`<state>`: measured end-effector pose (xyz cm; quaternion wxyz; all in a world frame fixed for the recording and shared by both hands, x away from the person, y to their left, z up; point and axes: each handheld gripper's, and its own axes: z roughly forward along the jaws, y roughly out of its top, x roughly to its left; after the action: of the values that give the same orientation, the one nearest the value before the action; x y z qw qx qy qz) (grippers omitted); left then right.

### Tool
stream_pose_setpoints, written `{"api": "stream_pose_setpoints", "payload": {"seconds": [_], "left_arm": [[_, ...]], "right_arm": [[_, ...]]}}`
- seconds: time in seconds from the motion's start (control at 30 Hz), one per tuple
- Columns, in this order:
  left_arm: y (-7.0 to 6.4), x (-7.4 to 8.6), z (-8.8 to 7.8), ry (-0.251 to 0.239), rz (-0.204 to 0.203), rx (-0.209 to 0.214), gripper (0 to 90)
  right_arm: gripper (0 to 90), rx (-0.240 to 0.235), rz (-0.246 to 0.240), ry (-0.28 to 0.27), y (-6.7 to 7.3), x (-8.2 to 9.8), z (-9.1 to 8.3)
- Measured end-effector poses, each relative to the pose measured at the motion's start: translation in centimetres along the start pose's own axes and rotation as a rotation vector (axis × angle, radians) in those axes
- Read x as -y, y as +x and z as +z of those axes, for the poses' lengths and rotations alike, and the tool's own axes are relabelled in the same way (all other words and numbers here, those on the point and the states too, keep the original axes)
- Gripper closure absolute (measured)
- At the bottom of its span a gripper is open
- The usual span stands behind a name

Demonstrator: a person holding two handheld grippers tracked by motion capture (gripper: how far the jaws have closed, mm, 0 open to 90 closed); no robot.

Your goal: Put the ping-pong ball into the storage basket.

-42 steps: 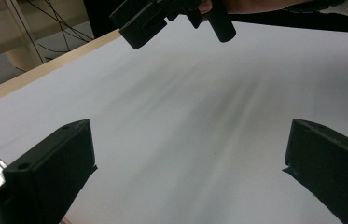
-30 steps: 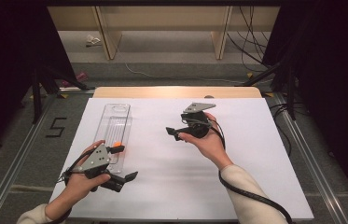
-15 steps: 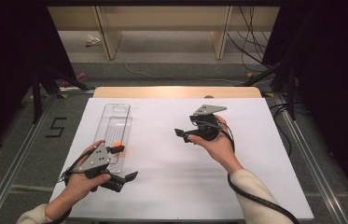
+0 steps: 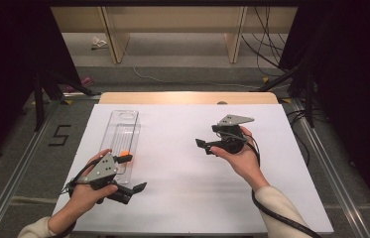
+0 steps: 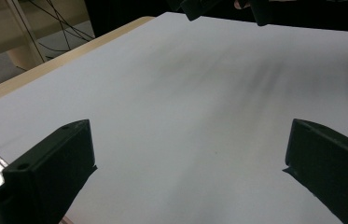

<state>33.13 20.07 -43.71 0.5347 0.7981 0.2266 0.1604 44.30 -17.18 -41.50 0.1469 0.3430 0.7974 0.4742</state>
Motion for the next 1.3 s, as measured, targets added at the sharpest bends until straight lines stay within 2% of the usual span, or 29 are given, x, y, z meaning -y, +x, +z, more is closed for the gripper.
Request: {"api": "stream_pose_setpoints", "payload": {"seconds": [0.67, 1.3], "left_arm": [[0.0, 0.0, 0.0, 0.0, -0.002, -0.001, 0.9], [0.0, 0.0, -0.1, -0.002, -0.002, -0.002, 0.8]], "right_arm": [[16.0, 0.046, 0.04, -0.041, -0.9, 1.9, -3.9], [16.0, 0.095, 0.085, -0.05, -1.8, 4.2, -7.1]]}}
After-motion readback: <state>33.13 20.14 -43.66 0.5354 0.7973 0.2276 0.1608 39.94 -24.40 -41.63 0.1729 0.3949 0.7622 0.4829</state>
